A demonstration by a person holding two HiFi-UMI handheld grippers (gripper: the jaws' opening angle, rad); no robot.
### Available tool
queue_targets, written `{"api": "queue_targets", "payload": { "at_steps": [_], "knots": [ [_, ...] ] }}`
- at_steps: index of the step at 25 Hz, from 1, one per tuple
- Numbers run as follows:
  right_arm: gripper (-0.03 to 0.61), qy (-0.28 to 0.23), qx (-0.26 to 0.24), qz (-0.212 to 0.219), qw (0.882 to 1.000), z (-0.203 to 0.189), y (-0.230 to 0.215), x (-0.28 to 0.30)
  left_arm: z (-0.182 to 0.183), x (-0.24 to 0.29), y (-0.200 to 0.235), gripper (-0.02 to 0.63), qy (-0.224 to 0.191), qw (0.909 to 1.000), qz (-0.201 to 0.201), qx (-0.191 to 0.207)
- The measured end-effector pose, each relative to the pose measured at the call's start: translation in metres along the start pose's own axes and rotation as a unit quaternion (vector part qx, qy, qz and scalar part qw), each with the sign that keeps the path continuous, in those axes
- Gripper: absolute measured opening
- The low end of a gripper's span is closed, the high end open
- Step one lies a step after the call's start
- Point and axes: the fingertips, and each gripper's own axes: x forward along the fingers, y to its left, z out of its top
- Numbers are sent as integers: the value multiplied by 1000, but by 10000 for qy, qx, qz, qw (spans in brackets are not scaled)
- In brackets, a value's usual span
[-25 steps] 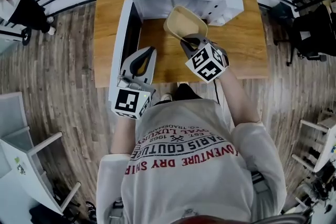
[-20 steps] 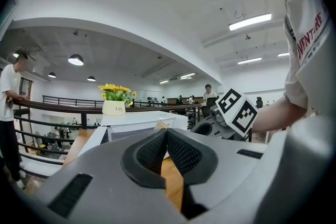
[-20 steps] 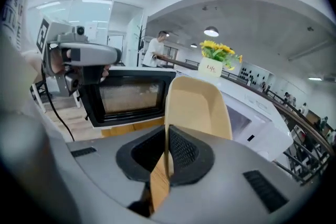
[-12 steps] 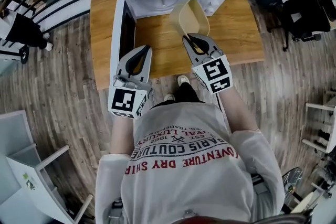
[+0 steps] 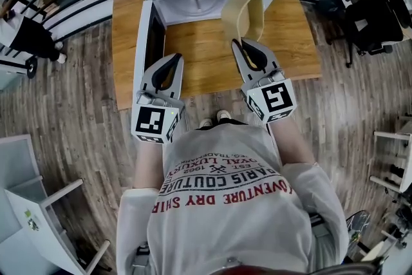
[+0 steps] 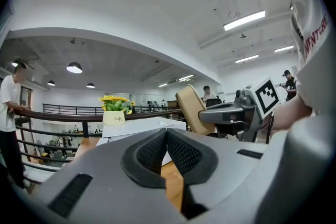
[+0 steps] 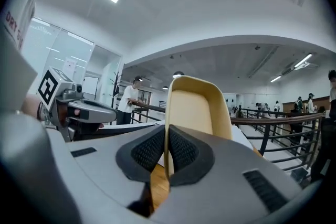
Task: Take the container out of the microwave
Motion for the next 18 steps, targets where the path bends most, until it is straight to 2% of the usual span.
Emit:
{"api": "queue_targets", "payload": {
  "at_steps": [6, 13, 18],
  "knots": [
    [38, -113, -50, 70, 9999, 6, -10, -1, 13, 7, -1, 15, -46, 9998, 187, 56],
    [35, -73, -25, 389, 9992, 3, -13, 2, 10, 14, -4, 15, 39, 9994, 341, 45],
    [34, -51, -36, 300, 9995, 1, -20, 6, 13, 18, -3, 16, 18, 9993, 361, 66]
  ]
}}
